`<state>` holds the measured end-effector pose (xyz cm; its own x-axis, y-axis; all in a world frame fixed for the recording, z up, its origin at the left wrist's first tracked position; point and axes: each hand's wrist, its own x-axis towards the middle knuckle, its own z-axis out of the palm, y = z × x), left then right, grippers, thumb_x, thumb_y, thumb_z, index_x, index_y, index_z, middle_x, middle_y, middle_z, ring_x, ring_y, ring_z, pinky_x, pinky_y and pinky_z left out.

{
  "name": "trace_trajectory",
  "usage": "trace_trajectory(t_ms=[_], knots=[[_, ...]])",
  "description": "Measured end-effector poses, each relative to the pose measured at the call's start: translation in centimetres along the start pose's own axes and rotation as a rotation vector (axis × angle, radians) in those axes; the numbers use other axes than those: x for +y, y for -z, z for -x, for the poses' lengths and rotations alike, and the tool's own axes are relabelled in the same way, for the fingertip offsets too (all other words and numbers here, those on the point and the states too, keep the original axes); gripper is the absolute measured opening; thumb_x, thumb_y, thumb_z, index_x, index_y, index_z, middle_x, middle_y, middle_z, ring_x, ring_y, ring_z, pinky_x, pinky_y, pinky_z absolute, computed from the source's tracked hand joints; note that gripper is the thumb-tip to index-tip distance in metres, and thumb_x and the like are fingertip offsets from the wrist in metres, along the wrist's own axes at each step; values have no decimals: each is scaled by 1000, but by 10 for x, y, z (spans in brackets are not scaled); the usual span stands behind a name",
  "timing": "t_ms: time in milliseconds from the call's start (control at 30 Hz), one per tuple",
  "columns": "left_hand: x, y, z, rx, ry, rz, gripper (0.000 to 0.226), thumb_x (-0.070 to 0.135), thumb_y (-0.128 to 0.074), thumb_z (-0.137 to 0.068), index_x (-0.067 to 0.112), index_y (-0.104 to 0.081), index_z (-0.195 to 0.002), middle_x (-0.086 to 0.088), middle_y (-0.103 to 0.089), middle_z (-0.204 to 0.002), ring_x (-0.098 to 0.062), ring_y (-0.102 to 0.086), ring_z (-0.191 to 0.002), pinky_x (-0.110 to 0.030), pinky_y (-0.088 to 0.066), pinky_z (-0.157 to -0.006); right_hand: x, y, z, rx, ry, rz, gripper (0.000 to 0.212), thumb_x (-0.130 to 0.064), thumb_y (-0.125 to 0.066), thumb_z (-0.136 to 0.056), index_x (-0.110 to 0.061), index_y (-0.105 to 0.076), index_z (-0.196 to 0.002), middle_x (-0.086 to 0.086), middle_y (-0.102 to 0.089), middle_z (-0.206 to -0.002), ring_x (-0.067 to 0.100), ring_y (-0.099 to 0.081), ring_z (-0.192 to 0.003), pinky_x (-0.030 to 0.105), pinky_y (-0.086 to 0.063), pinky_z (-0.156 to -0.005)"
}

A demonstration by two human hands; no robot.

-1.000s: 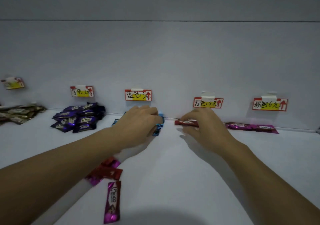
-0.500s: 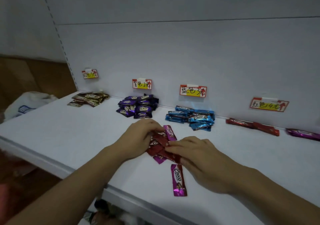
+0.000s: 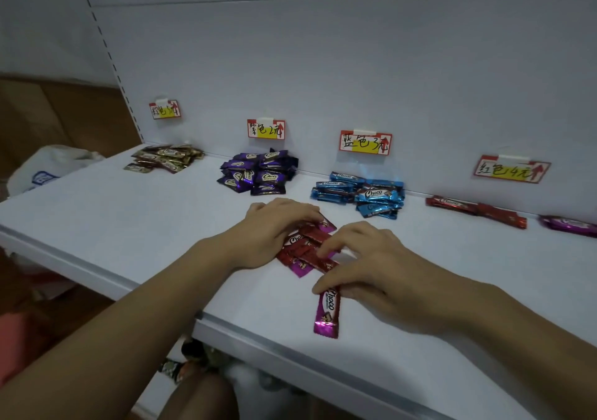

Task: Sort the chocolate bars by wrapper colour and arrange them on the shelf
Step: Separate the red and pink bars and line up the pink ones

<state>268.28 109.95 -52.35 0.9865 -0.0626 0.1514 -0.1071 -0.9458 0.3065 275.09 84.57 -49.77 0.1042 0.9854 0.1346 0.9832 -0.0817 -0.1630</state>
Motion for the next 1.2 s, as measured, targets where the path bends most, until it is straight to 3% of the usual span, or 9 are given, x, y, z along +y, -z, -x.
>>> trace_trajectory(t_ms=[100,200,333,533,667,800,1000,1100,1200], knots=[[-5,-4,1,113,-30,44,31,26,-35,-106,42,-57,-123,21,-55,-124,-8,-47,-122,-51,-42,-101,0,4,0,-47,-43,28,26,-44,-56,-99,-50,-57,-124,-29,-34,-134,-6,-17,-130,25,-23,-101],[-9,-4,0,164,-18,74,27,18,-45,-106,38,-61,-114,19,-54,-110,-8,-50,-111,-48,-45,-96,0,5,3,-22,-88,-87,18,-43,-64,-95,-44,-59,-112,-32,-40,-120,-4,-26,-126,23,-30,-100],[-7,1,-1,73,18,36,31,23,-48,-105,36,-62,-130,15,-52,-115,-7,-47,-113,-45,-44,-99,3,7,7,77,-163,-318,11,-40,-75,-88,-40,-66,-95,-25,-58,-104,1,-49,-112,29,-45,-91],[6,21,-15,-35,70,-22,19,24,-60,-100,29,-66,-118,10,-56,-119,-10,-47,-116,-30,-41,-100,19,11,11,292,-348,-512,10,-32,-74,-88,-41,-70,-90,-15,-68,-90,12,-61,-87,46,-52,-78],[14,30,-24,-87,111,20,20,18,-64,-97,31,-64,-112,14,-62,-100,-5,-58,-96,-28,-51,-88,31,15,14,295,-384,-509,31,-17,-63,-97,-45,-70,-107,-16,-68,-101,8,-60,-94,29,-51,-74],[21,41,-39,-266,102,-154,27,23,-61,-99,36,-61,-123,18,-55,-99,-3,-55,-91,-17,-44,-78,41,19,14,357,-429,-474,26,-12,-61,-97,-34,-70,-107,-13,-68,-98,5,-59,-92,13,-39,-69],[30,53,-55,-434,70,-255,17,26,-65,-97,34,-58,-110,17,-56,-108,-3,-54,-100,-19,-46,-85,57,32,26,528,-482,-458,16,-21,-64,-95,-20,-74,-82,-7,-68,-73,9,-59,-71,19,-45,-63],[49,56,-69,-347,38,-194,13,25,-67,-96,34,-58,-92,14,-63,-92,-7,-59,-86,-23,-45,-74,64,37,33,549,-502,-450,15,-24,-66,-95,-24,-73,-83,-12,-69,-75,3,-61,-68,10,-43,-59],[84,52,-87,-169,-18,-60,16,22,-70,-94,34,-60,-89,15,-65,-89,-4,-60,-82,-22,-48,-70,81,52,47,609,-555,-481,9,-20,-67,-95,-20,-76,-93,-12,-70,-76,4,-67,-66,16,-51,-64]])
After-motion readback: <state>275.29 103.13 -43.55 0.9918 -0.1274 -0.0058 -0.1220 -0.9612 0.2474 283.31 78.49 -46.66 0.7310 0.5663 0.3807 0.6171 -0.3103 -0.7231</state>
